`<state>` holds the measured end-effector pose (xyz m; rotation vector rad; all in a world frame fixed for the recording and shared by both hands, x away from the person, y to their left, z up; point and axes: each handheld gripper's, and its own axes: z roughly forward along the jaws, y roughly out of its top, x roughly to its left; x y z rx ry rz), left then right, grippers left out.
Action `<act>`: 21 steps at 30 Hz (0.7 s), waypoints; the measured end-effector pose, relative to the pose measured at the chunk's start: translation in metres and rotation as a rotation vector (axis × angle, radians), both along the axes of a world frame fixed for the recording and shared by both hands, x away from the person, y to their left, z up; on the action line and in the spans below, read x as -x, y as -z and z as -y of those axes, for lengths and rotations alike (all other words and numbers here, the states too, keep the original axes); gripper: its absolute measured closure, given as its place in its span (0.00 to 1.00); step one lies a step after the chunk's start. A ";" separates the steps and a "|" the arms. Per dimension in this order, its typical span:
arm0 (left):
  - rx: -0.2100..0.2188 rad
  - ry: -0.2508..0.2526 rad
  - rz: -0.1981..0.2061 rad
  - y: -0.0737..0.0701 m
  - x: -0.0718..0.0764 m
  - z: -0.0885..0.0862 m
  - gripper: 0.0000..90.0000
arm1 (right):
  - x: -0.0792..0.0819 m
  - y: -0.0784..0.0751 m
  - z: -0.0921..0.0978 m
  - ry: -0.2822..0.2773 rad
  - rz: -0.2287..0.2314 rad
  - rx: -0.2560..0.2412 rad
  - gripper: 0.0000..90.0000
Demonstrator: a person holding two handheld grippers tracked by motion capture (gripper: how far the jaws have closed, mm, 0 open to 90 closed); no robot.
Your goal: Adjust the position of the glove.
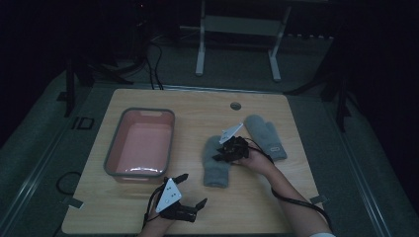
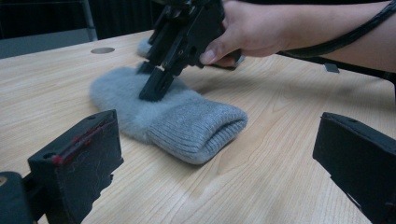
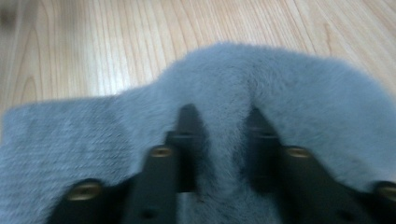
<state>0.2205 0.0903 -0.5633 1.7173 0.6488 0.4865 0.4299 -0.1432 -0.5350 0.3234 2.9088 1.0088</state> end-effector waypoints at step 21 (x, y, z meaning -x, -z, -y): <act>-0.002 0.009 -0.003 0.001 0.000 0.002 0.02 | 0.000 -0.038 0.055 0.272 0.056 -0.136 0.34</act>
